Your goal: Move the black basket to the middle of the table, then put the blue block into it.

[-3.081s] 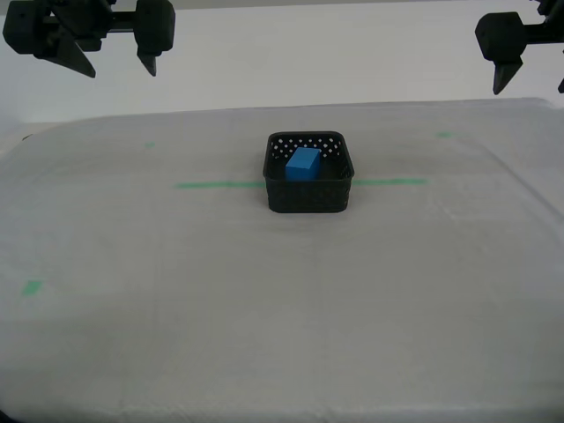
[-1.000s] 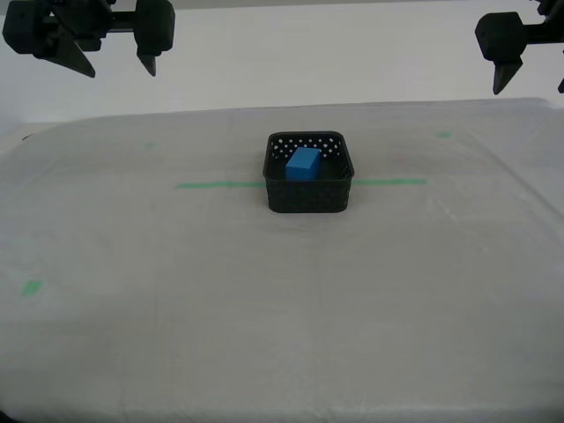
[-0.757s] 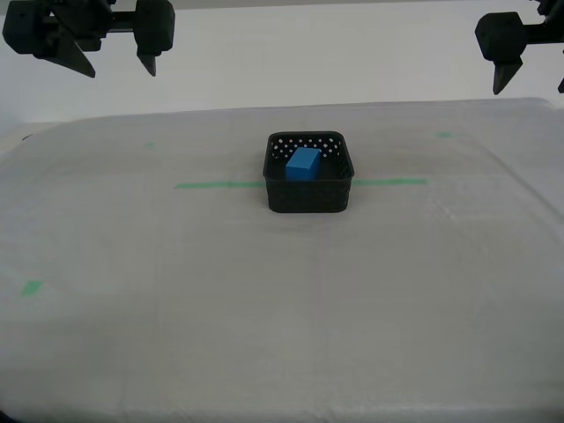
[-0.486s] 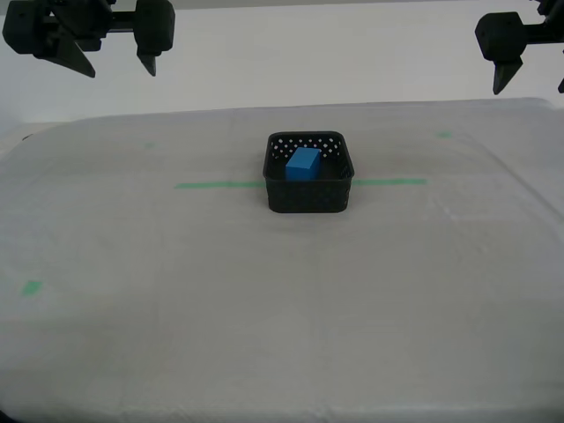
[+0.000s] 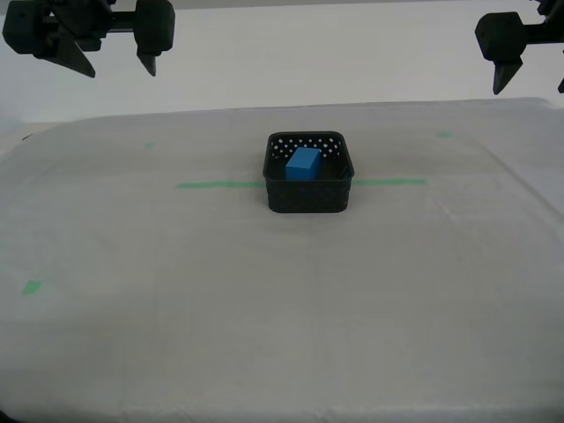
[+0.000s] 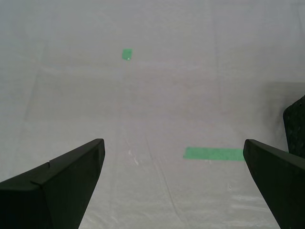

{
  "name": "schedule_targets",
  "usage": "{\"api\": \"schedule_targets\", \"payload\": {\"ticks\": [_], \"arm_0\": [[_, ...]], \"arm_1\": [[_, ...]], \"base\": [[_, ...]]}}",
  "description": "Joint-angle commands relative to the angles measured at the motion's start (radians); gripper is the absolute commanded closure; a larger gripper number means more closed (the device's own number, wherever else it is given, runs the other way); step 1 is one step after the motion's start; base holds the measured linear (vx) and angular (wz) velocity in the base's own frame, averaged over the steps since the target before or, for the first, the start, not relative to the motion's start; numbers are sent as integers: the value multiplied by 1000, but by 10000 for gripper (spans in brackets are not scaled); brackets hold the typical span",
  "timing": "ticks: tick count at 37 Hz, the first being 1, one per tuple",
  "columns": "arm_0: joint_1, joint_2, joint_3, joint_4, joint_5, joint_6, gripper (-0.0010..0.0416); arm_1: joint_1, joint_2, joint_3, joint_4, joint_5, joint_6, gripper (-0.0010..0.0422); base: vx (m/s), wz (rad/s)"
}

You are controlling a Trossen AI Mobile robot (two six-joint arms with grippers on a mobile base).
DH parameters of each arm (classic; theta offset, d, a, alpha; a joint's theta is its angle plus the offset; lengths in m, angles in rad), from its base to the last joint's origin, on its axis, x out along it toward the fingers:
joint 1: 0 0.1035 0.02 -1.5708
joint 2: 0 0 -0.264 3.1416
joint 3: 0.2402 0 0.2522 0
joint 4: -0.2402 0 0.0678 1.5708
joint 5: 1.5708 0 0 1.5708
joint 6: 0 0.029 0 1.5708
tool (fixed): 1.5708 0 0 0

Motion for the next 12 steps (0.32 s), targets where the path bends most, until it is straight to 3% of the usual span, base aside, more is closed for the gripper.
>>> {"api": "schedule_targets", "payload": {"ticks": [1,12], "arm_0": [[1,0,0,0,2,0,7],[1,0,0,0,2,0,7]], "arm_1": [[0,0,0,1,-2,2,12],[0,0,0,1,-2,2,12]], "base": [[0,0],[0,0]]}}
